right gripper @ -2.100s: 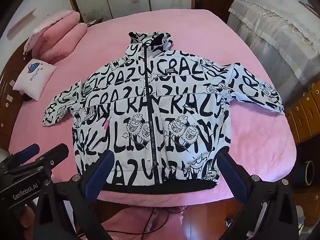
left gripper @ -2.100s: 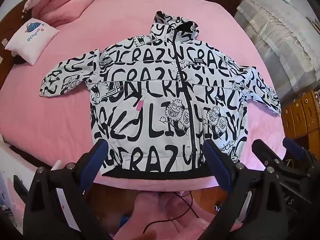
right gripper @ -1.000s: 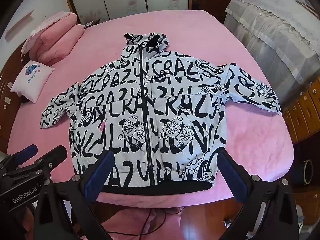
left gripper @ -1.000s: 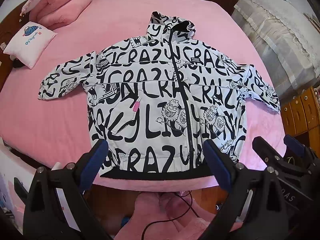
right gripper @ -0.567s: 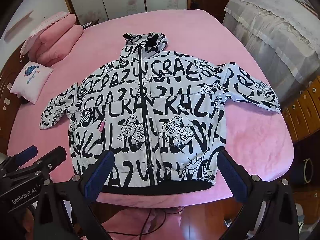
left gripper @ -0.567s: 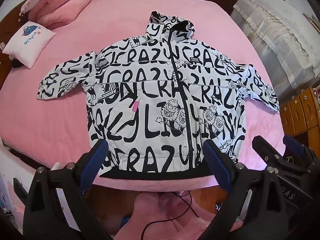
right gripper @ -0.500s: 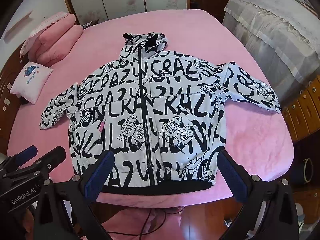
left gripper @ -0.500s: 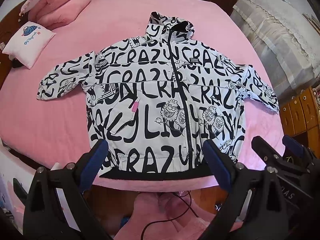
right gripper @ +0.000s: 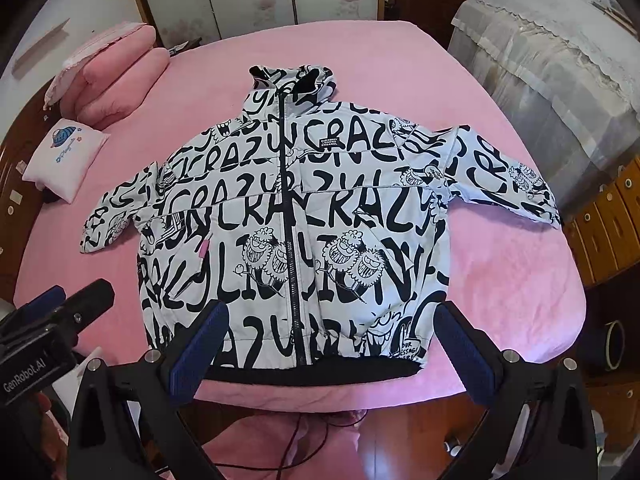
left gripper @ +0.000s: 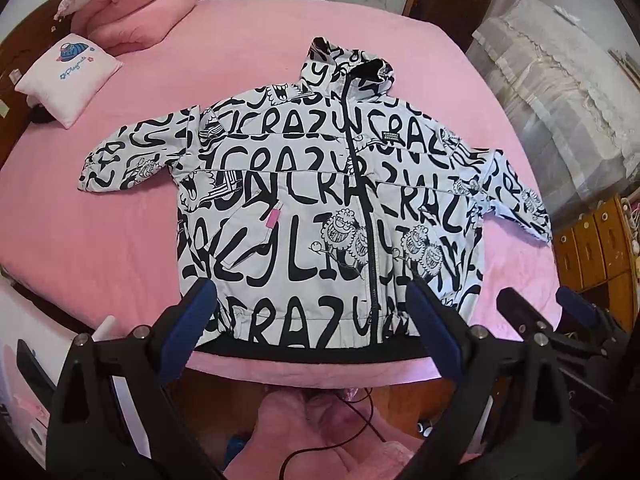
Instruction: Fold large clothes
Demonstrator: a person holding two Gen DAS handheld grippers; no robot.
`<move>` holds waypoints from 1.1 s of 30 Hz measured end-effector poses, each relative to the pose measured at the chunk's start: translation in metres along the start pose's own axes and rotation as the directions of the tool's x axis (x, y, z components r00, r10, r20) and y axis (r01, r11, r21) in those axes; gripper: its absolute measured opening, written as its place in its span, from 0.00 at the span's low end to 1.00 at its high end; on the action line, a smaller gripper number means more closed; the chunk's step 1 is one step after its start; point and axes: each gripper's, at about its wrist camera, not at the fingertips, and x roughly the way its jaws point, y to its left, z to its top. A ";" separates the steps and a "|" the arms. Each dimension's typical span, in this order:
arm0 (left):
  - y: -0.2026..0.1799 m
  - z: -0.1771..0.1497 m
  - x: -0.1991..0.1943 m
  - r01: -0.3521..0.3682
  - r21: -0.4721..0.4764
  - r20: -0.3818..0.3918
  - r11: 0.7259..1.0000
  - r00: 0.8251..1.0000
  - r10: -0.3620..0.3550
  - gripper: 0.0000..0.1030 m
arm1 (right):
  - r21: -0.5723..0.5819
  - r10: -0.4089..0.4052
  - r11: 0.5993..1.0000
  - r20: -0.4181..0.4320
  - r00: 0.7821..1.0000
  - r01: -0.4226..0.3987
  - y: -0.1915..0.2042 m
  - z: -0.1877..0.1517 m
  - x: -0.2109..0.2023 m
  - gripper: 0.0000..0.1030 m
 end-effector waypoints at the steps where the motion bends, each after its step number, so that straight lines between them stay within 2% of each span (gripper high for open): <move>1: 0.000 -0.002 -0.001 0.013 -0.006 0.001 1.000 1.000 -0.013 0.91 | -0.003 0.001 1.000 0.001 1.000 -0.001 0.000 -0.001 -0.001 1.00; 7: -0.008 -0.015 -0.007 0.034 -0.035 -0.015 0.999 0.999 -0.034 0.91 | -0.029 0.014 0.999 -0.009 1.000 -0.014 -0.008 -0.009 -0.002 1.00; 10: -0.007 -0.025 -0.008 0.067 -0.087 -0.019 0.994 0.997 -0.069 0.91 | -0.056 0.019 0.998 -0.027 0.999 -0.021 -0.011 -0.013 0.000 1.00; 13: -0.004 -0.035 -0.009 0.066 -0.148 -0.020 0.987 0.997 -0.069 0.91 | -0.092 0.027 0.995 -0.033 0.999 -0.029 -0.014 -0.018 0.001 1.00; 17: 0.003 -0.045 -0.011 -0.063 -0.201 -0.032 0.978 0.998 0.058 0.91 | -0.116 0.048 0.992 -0.046 0.998 -0.053 -0.021 -0.021 0.007 1.00; 19: 0.010 -0.047 -0.011 -0.089 -0.227 -0.040 0.970 0.996 0.082 0.91 | -0.108 0.058 0.992 -0.063 0.996 -0.064 -0.024 -0.019 0.014 1.00; 26: 0.058 -0.049 -0.013 -0.107 -0.375 -0.064 0.921 0.994 0.090 0.91 | -0.123 0.061 0.990 -0.088 0.994 -0.072 -0.016 -0.004 0.030 1.00; 29: 0.090 -0.043 -0.011 -0.095 -0.456 -0.054 0.885 0.995 0.079 0.91 | -0.162 0.044 0.985 -0.095 0.994 -0.059 -0.002 0.003 0.037 1.00; 33: 0.135 -0.034 0.007 -0.076 -0.547 -0.088 0.833 0.996 0.033 0.91 | -0.224 0.019 0.974 -0.091 0.996 -0.039 0.024 0.013 0.045 1.00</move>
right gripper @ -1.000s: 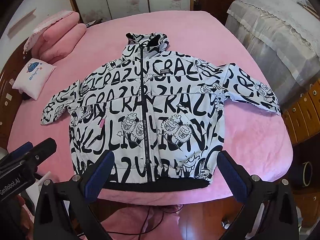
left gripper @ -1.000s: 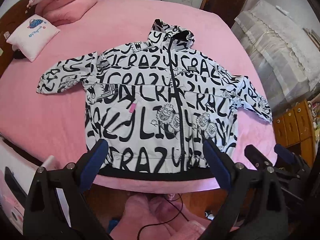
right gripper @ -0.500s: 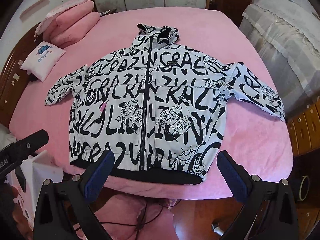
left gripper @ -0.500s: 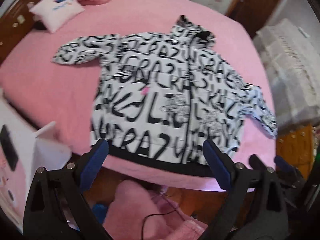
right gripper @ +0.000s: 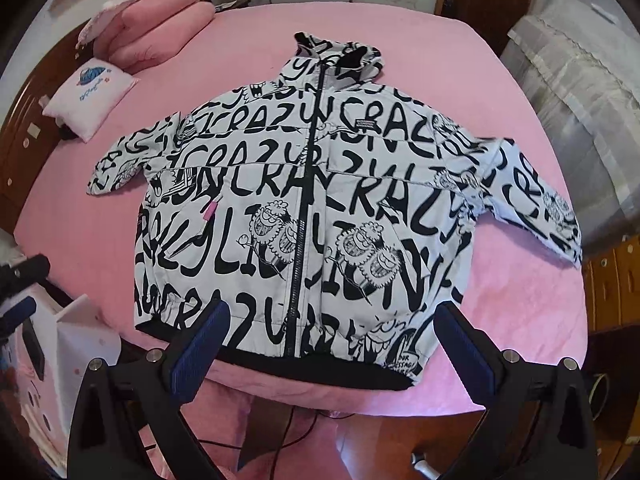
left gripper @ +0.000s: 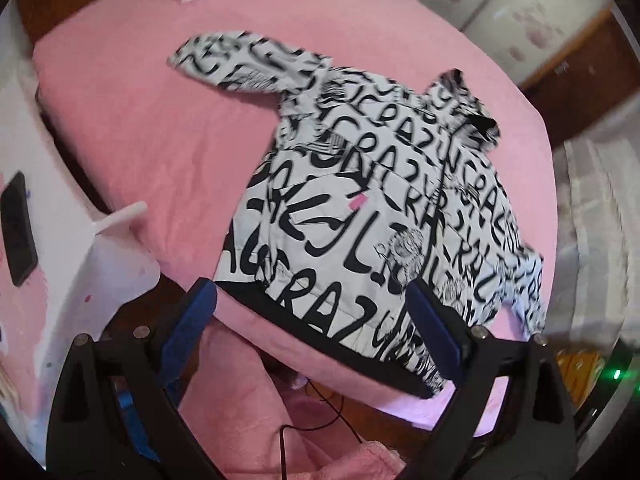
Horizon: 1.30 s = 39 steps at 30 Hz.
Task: Fold large clothes
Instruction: 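Reach the left tool to the sleeve cuff nearest it and grasp it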
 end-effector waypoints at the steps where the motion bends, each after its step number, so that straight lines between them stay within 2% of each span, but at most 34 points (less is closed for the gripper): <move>1: 0.009 0.009 0.006 0.006 -0.028 -0.018 1.000 1.000 -0.006 0.91 | -0.012 -0.004 1.000 -0.002 1.000 0.004 0.007 0.004 0.002 1.00; 4: 0.036 0.043 0.026 -0.025 -0.087 -0.049 0.996 0.999 0.020 0.91 | -0.041 -0.022 0.999 -0.015 1.000 0.021 0.033 0.019 0.013 1.00; 8: 0.069 0.098 0.063 -0.071 -0.103 -0.102 0.992 0.993 0.061 0.91 | -0.078 -0.046 0.996 -0.047 0.998 0.043 0.084 0.045 0.037 1.00; 11: 0.096 0.139 0.099 -0.117 -0.131 -0.186 0.984 0.978 0.091 0.91 | -0.157 -0.044 0.987 -0.103 0.994 0.027 0.134 0.063 0.062 1.00; 13: 0.119 0.173 0.130 -0.143 -0.150 -0.245 0.978 0.964 0.103 0.91 | -0.216 -0.044 0.976 -0.113 0.993 0.019 0.174 0.076 0.078 1.00; 16: 0.151 0.213 0.168 -0.189 -0.171 -0.292 0.967 0.947 0.133 0.91 | -0.285 -0.037 0.958 -0.119 0.992 0.002 0.226 0.091 0.099 1.00; 18: 0.169 0.235 0.187 -0.192 -0.212 -0.310 0.958 0.943 0.120 0.91 | -0.310 -0.024 0.950 -0.123 0.992 -0.015 0.253 0.100 0.111 1.00; 20: 0.196 0.261 0.207 -0.170 -0.285 -0.316 0.943 0.946 0.075 0.91 | -0.339 -0.002 0.940 -0.111 0.994 -0.036 0.282 0.111 0.123 1.00; 23: 0.225 0.296 0.231 -0.101 -0.349 -0.266 0.931 0.964 0.005 0.91 | -0.402 0.020 0.914 -0.080 0.997 -0.051 0.318 0.131 0.138 1.00; 26: 0.248 0.322 0.248 -0.085 -0.366 -0.211 0.927 0.977 0.006 0.91 | -0.435 0.046 0.898 -0.069 0.997 -0.072 0.345 0.151 0.154 1.00; 28: 0.267 0.338 0.263 -0.069 -0.403 -0.173 0.913 0.985 -0.002 0.91 | -0.453 0.082 0.886 -0.064 0.995 -0.102 0.360 0.161 0.163 1.00; 30: 0.282 0.351 0.278 -0.038 -0.435 -0.146 0.899 0.989 -0.029 0.90 | -0.468 0.093 0.877 -0.056 0.994 -0.109 0.368 0.165 0.171 1.00; 32: 0.300 0.364 0.290 -0.005 -0.478 -0.104 0.878 0.993 -0.051 0.80 | -0.473 0.077 0.876 -0.067 0.995 -0.100 0.373 0.168 0.180 1.00; 33: 0.307 0.369 0.295 0.009 -0.499 -0.088 0.867 0.994 -0.061 0.79 | -0.469 0.066 0.878 -0.079 0.995 -0.096 0.375 0.169 0.185 1.00; 36: 0.330 0.384 0.309 0.092 -0.563 0.004 0.821 0.994 -0.109 0.76 | -0.436 0.065 0.894 -0.101 0.993 -0.103 0.372 0.169 0.191 1.00; 39: 0.341 0.399 0.323 0.082 -0.579 0.022 0.811 0.996 -0.085 0.73 | -0.410 0.062 0.905 -0.127 0.990 -0.110 0.361 0.162 0.192 1.00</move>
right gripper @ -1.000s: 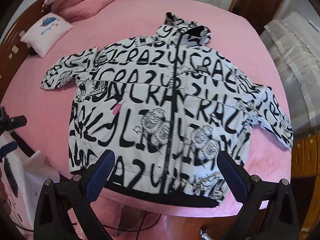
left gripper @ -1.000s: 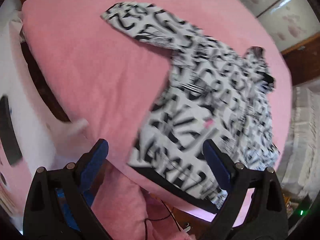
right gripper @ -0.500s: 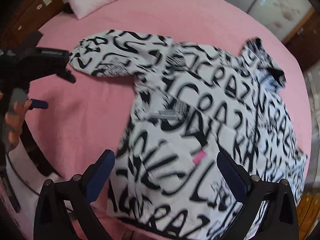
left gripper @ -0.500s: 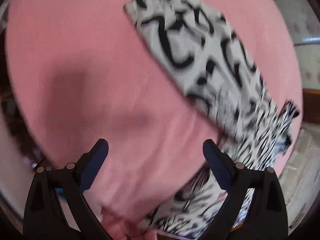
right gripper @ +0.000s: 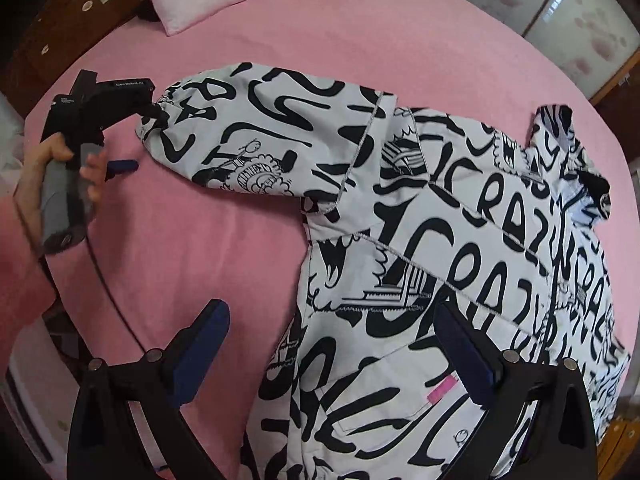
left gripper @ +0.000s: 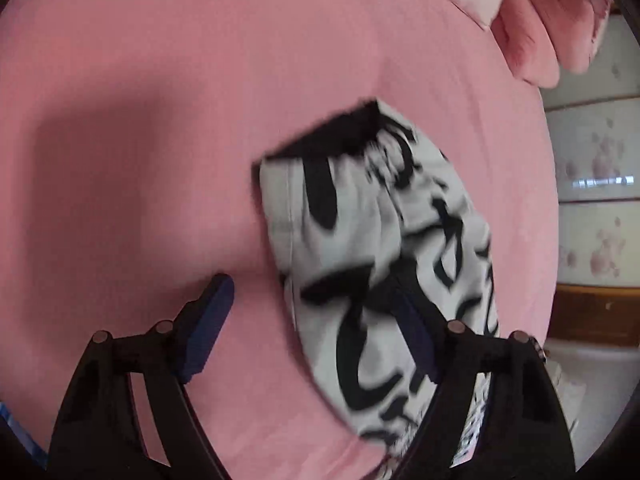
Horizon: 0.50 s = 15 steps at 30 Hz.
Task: Fold large clothes
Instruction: 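Reach the left tool to the sleeve cuff nearest it and grasp it, then lift the held sleeve with the left tool and carry it across the body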
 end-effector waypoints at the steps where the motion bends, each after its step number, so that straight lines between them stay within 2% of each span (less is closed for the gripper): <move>1: -0.001 0.005 0.004 -0.010 0.002 -0.002 1.000 1.000 0.010 0.69 | 0.001 -0.004 1.000 -0.013 1.000 0.004 -0.002 -0.004 0.001 1.00; 3: -0.005 0.012 0.010 -0.023 0.018 0.013 1.000 1.000 0.023 0.60 | 0.003 -0.022 1.000 -0.024 0.999 0.022 -0.006 -0.011 0.003 1.00; 5: -0.012 0.014 0.015 -0.029 0.046 0.033 0.999 0.999 0.028 0.38 | 0.016 -0.041 0.999 -0.029 0.999 0.041 -0.011 -0.017 0.005 1.00; 6: -0.014 0.017 0.016 -0.038 0.054 0.036 0.998 0.999 0.036 0.34 | 0.027 -0.047 0.998 -0.037 0.998 0.048 -0.014 -0.020 0.007 1.00; 8: -0.020 0.024 0.018 -0.073 0.063 0.010 0.995 0.997 0.073 0.20 | 0.052 -0.054 0.997 -0.054 0.997 0.056 -0.021 -0.025 0.011 1.00; 10: -0.035 0.024 0.019 -0.056 0.056 -0.012 0.997 0.998 0.057 0.09 | 0.080 -0.061 0.995 -0.063 0.996 0.066 -0.029 -0.029 0.012 1.00; 13: -0.055 0.027 0.006 0.000 0.068 0.008 0.998 1.000 0.000 0.05 | 0.111 -0.057 0.992 -0.064 0.996 0.064 -0.041 -0.034 0.011 1.00; 15: -0.070 0.023 -0.011 0.048 0.103 0.066 0.994 0.996 -0.055 0.05 | 0.127 -0.065 0.989 -0.061 0.996 0.072 -0.048 -0.037 0.008 1.00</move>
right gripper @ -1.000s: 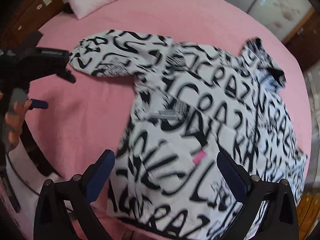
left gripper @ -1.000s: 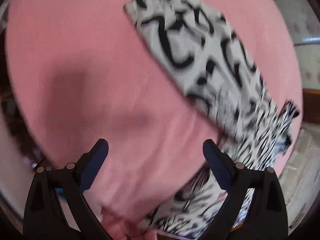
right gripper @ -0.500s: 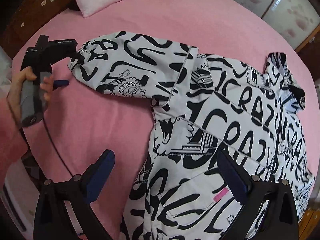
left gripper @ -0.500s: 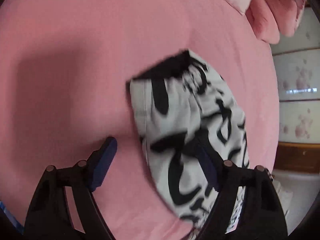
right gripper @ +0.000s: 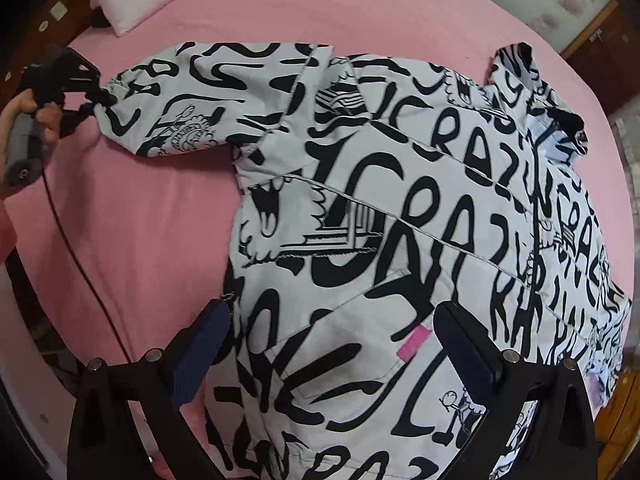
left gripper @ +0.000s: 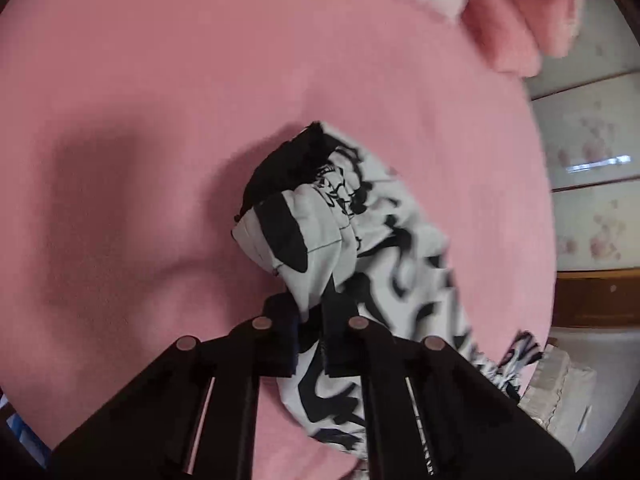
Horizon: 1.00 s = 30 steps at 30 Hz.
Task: Fold large clothes
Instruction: 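Lift the held sleeve with the left tool and carry it across the body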
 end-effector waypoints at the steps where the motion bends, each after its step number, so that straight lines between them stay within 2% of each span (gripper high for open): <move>1: -0.009 -0.003 -0.012 0.040 0.025 0.042 0.999 0.998 -0.041 0.05 | 0.009 0.002 1.000 0.004 1.000 -0.002 -0.004 -0.001 -0.001 1.00; 2: -0.016 -0.007 -0.021 0.081 0.047 0.079 0.996 0.993 -0.085 0.05 | 0.021 0.005 1.000 0.008 1.000 -0.006 -0.010 -0.003 -0.004 1.00; 3: -0.027 -0.014 -0.035 0.150 0.084 0.130 0.985 0.979 -0.160 0.05 | 0.033 0.010 0.999 0.014 1.000 -0.011 -0.016 -0.004 -0.006 1.00; 5: -0.045 -0.031 -0.055 0.232 0.136 0.192 0.963 0.948 -0.255 0.05 | 0.048 0.022 0.999 0.026 0.999 -0.023 -0.027 -0.007 -0.012 1.00; 7: -0.064 -0.048 -0.072 0.278 0.178 0.222 0.944 0.923 -0.313 0.05 | 0.061 0.034 0.997 0.048 0.998 -0.037 -0.040 -0.011 -0.019 1.00; 12: -0.124 -0.103 -0.103 0.347 0.280 0.243 0.895 0.876 -0.416 0.05 | 0.103 0.078 0.991 0.093 0.993 -0.088 -0.086 -0.026 -0.040 1.00; 15: -0.155 -0.140 -0.119 0.368 0.332 0.232 0.868 0.860 -0.454 0.05 | 0.140 0.098 0.983 0.132 0.986 -0.117 -0.120 -0.042 -0.053 1.00; 19: -0.210 -0.227 -0.130 0.387 0.392 0.156 0.835 0.866 -0.475 0.05 | 0.232 0.140 0.959 0.124 0.982 -0.165 -0.168 -0.061 -0.057 1.00; 23: -0.250 -0.318 -0.117 0.348 0.452 0.086 0.821 0.900 -0.428 0.05 | 0.360 0.170 0.909 0.142 0.975 -0.211 -0.218 -0.078 -0.058 1.00; 25: -0.266 -0.346 -0.103 0.306 0.490 0.066 0.816 0.921 -0.385 0.05 | 0.391 0.168 0.893 0.167 0.971 -0.222 -0.239 -0.085 -0.057 1.00; 26: -0.278 -0.364 -0.091 0.278 0.521 0.056 0.807 0.933 -0.357 0.05 | 0.393 0.164 0.892 0.177 0.970 -0.222 -0.246 -0.086 -0.057 1.00; 30: -0.305 -0.443 -0.060 0.221 0.608 0.003 0.762 0.960 -0.281 0.05 | 0.399 0.135 0.893 0.206 0.969 -0.209 -0.277 -0.090 -0.046 1.00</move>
